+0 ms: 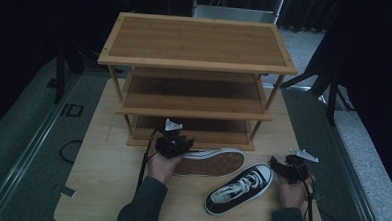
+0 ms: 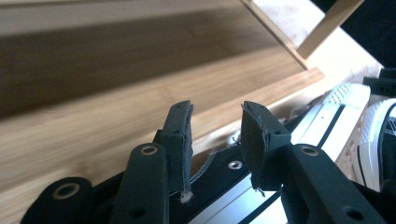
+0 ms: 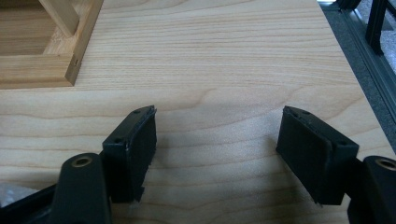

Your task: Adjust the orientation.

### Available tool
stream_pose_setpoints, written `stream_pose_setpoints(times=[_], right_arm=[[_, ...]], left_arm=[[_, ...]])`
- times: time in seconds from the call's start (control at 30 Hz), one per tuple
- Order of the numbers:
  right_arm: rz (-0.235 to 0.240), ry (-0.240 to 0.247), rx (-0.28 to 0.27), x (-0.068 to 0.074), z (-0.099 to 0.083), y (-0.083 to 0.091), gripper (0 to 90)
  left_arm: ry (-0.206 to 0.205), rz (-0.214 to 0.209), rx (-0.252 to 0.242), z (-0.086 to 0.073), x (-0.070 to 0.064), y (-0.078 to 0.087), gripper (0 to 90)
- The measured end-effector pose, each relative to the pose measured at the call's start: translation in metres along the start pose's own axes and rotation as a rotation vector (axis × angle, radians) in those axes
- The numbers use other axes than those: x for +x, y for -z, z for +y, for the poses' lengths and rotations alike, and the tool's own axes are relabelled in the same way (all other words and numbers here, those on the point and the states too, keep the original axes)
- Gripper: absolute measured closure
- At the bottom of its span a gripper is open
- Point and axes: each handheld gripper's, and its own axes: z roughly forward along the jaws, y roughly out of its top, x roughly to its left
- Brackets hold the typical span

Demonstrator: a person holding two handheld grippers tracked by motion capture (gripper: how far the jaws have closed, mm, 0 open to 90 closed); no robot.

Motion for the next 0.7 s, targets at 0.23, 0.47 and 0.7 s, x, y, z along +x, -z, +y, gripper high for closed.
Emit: stream_pose_setpoints(times=[0.23, 0.47, 0.7], right_arm=[[0.001, 0.0, 0.0, 0.0, 0.0, 0.0, 28.3], [0.001, 0.0, -0.001, 0.0, 0.0, 0.0, 28.3], [0.002, 0.0, -0.001, 0.0, 0.0, 0.0, 28.3]], left_arm=[[-0.006, -0.032, 0.043, -0.004, -0.008, -0.013, 69.5], [-0.034, -0.079, 0.025, -0.021, -0.014, -0.003, 72.2], [-0.059, -0.154, 0.008, -0.037, -0.023, 0.02, 70.6]])
